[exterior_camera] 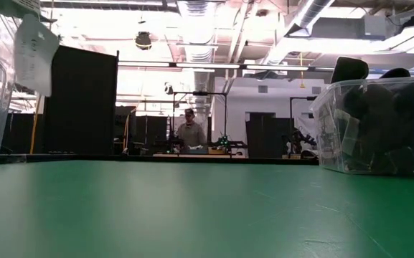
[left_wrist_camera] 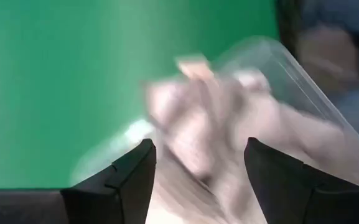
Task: Sort towels by color in basket
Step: Return to Home Position
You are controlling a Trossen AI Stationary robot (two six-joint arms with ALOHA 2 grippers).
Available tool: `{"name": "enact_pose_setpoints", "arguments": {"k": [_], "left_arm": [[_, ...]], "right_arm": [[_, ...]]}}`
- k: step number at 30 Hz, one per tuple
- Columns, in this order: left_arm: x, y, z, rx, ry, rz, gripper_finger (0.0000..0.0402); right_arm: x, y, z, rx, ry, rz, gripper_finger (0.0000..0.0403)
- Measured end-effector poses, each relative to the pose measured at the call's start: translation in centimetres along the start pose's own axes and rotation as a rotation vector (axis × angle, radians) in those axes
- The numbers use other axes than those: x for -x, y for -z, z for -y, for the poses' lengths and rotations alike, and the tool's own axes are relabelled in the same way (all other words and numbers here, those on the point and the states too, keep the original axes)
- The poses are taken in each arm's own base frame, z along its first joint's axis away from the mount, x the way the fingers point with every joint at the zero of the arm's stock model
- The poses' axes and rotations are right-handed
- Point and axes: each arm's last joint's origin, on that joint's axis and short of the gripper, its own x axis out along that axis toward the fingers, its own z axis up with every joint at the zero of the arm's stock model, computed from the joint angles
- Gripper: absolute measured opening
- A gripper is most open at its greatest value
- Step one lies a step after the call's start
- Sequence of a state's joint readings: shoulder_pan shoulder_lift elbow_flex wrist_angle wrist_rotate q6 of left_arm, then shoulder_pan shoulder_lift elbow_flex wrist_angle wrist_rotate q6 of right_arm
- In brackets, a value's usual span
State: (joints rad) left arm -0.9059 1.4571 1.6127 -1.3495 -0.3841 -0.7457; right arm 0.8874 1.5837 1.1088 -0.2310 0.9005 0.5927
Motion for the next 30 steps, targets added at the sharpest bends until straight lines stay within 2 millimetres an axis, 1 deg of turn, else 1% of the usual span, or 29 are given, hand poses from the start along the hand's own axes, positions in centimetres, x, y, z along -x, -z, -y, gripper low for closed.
{"name": "enact_pose_setpoints", "arguments": {"k": [3,6,10,13,17,21,25,30], "left_arm": [[1.2,-0.1,-0.8,-0.059,-0.106,0.160,0.0234],[2.5,-0.3,-1.5,-0.126,-0.214,0.313,0.0234],[4.1,-0.4,-3.0,-0.185,-0.334,0.428,0.0234],[5.0,0.3,-4.4,-0.189,-0.382,0.482,0.0234],[5.2,2.5,-7.1,-0.144,-0.399,0.541,0.0234],[4.4,5.5,-10.0,-0.063,-0.381,0.637,0.0234],[3.2,8.5,-12.5,0.017,-0.343,0.780,0.0234],[2.4,11.6,-15.1,0.119,-0.320,0.991,0.0234]], "right_arm": [[0.0,-0.1,0.1,0.078,0.006,0.003,0.0301],[0.6,-0.8,0.6,0.134,0.025,0.033,0.0301],[2.3,-2.7,1.9,0.164,0.020,0.072,0.0301],[4.1,-4.3,3.4,0.172,0.035,0.110,0.0301],[6.9,-5.6,5.6,0.183,0.050,0.138,0.0301],[9.2,-6.2,7.5,0.193,0.046,0.149,0.0301],[10.9,-5.9,8.8,0.199,0.076,0.154,0.0301],[12.5,-5.1,10.1,0.200,0.119,0.158,0.0301]]}}
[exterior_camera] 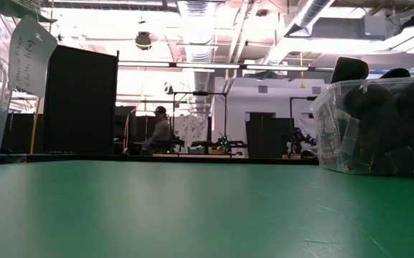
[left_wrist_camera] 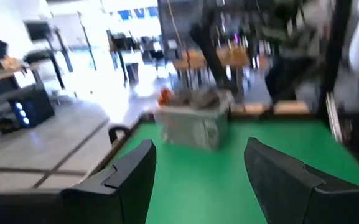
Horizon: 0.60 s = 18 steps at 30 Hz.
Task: Sort towels by color in basket
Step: Return to Home Position
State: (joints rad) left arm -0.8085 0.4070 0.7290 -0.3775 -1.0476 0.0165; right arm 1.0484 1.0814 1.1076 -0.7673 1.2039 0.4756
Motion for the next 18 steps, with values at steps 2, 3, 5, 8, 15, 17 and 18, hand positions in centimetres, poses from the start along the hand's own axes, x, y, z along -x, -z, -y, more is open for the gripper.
{"name": "enact_pose_setpoints", "arguments": {"k": [2,3,5,8,15,17,18], "left_arm": [[0.6,0.8,-1.1,0.038,-0.018,0.074,0.0234],[0.9,1.1,-1.7,0.050,-0.027,0.107,0.0234],[1.4,1.9,-2.6,0.067,-0.050,0.167,0.0234],[2.2,3.1,-4.0,0.106,-0.084,0.243,0.0234],[2.3,3.9,-4.2,0.086,-0.143,0.250,0.0234],[2.3,3.8,-4.2,0.084,-0.120,0.264,0.0234],[2.3,3.9,-4.1,0.082,-0.110,0.268,0.0234]], "right_arm": [[0.5,0.4,0.4,-0.005,0.016,0.007,0.0301],[0.7,0.7,0.5,-0.007,0.028,0.019,0.0301],[1.2,1.8,0.7,0.009,0.045,0.046,0.0301],[1.8,3.9,1.4,-0.009,0.067,0.094,0.0301],[2.3,9.3,3.6,-0.105,0.097,0.217,0.0301],[2.3,10.6,4.1,-0.122,0.090,0.233,0.0301],[2.2,11.2,4.2,-0.129,0.083,0.234,0.0301]]}}
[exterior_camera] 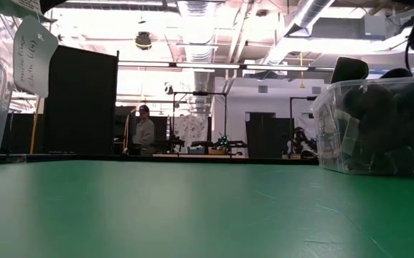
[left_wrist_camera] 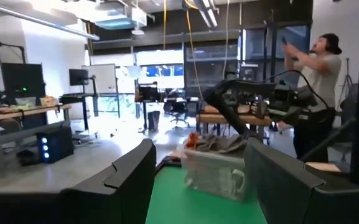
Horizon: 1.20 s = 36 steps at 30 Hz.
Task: Sort towels by color in basket
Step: Return to Home Position
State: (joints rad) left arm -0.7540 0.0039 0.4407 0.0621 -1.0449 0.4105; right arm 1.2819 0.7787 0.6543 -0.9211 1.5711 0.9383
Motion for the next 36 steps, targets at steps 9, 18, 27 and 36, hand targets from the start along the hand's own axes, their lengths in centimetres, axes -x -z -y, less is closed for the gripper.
{"name": "enact_pose_setpoints", "arguments": {"k": [9,18,27,36], "left_arm": [[0.0,0.1,0.0,-0.044,-0.011,-0.009,0.0234],[0.0,1.7,0.2,-0.109,-0.070,-0.108,0.0233],[0.0,2.4,0.3,-0.102,-0.068,-0.145,0.0233],[0.0,2.4,0.3,-0.096,-0.068,-0.146,0.0233]], "right_arm": [[0.0,4.3,1.6,-0.040,0.002,0.001,0.0301],[-0.6,8.4,3.3,-0.132,0.076,-0.004,0.0301],[-0.2,8.6,3.8,-0.140,0.026,-0.004,0.0301],[-1.0,5.1,3.8,-0.158,0.129,-0.004,0.0301]]}}
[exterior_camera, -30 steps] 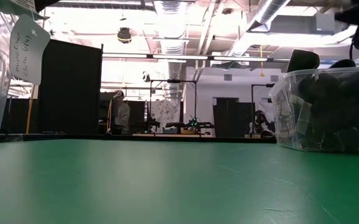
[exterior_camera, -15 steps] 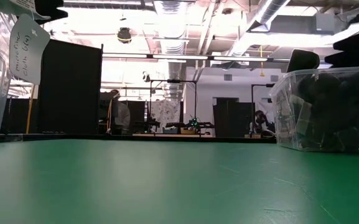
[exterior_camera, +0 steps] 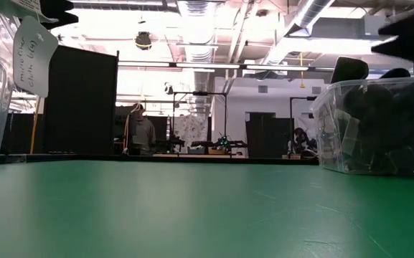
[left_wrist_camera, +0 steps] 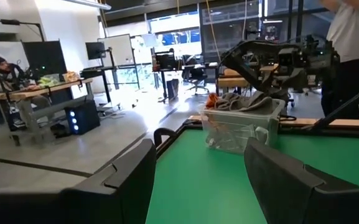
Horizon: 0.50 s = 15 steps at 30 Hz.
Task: Sort towels by color in basket
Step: Return to Home Position
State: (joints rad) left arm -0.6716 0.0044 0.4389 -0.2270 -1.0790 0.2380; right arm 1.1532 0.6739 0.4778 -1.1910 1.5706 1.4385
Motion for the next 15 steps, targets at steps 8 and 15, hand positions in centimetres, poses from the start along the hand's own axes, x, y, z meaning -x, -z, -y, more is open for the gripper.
{"name": "enact_pose_setpoints", "arguments": {"k": [8,15], "left_arm": [[0.0,0.0,0.0,0.013,0.000,-0.001,0.0233],[0.0,0.0,0.0,0.012,-0.001,-0.001,0.0233]], "right_arm": [[1.1,-3.0,-2.5,-0.093,-0.103,-0.007,0.0301],[2.3,-4.2,-3.9,-0.202,-0.201,-0.028,0.0301]]}}
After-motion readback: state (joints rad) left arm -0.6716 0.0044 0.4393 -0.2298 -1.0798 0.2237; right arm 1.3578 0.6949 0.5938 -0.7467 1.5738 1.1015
